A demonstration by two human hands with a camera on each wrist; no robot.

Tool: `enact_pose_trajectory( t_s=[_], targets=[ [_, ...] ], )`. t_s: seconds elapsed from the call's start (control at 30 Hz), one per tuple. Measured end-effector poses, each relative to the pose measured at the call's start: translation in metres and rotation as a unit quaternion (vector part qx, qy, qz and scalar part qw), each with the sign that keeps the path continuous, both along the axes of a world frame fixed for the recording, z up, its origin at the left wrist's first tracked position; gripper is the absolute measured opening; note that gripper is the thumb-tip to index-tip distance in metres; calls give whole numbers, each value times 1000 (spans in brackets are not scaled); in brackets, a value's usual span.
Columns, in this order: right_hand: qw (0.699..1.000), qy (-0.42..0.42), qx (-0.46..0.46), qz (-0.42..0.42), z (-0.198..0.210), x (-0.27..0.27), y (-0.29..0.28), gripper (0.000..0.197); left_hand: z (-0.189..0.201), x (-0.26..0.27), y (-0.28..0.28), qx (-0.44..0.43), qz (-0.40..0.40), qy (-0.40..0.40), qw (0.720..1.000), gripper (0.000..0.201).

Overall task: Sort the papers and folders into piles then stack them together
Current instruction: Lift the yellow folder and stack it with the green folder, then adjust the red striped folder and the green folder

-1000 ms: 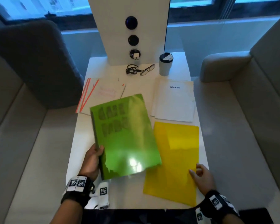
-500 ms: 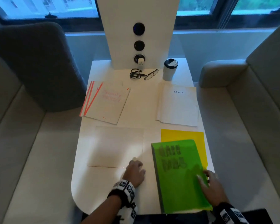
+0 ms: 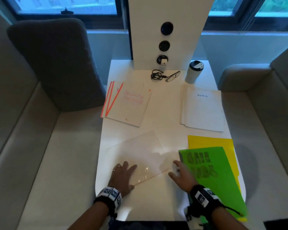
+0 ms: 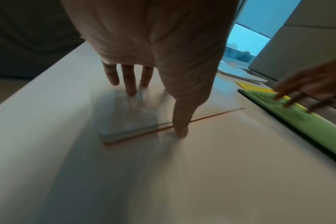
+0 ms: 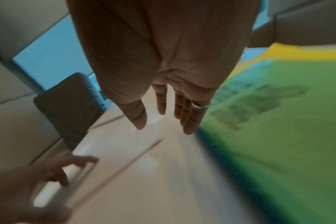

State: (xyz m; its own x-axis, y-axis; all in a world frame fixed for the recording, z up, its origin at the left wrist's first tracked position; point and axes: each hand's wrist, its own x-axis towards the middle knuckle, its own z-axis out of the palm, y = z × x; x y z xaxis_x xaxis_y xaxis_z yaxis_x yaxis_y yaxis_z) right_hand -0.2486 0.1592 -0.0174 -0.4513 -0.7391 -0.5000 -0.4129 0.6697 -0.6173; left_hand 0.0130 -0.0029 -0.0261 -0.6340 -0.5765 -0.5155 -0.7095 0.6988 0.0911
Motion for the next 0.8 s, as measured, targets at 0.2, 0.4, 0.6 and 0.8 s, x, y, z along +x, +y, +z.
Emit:
enact_pose_trajectory(
  t_s=[0.2,0.4,0.6,0.8],
  targets=[
    [989,-53,86,-111,-23,20,-55,85,-3,18,20,55,35,40,997,90],
    [972,-204,58,-100,13,19,-65,29,-1,31,12,81,65,46,994,116],
    [893,-395,-118,-180,111,32,-99,27,10,53,-33,27,223,319,921,64],
    [923,-270,-186,-200,126,28,-122,37,76,43,-118,196,383,510,745,25]
  ],
)
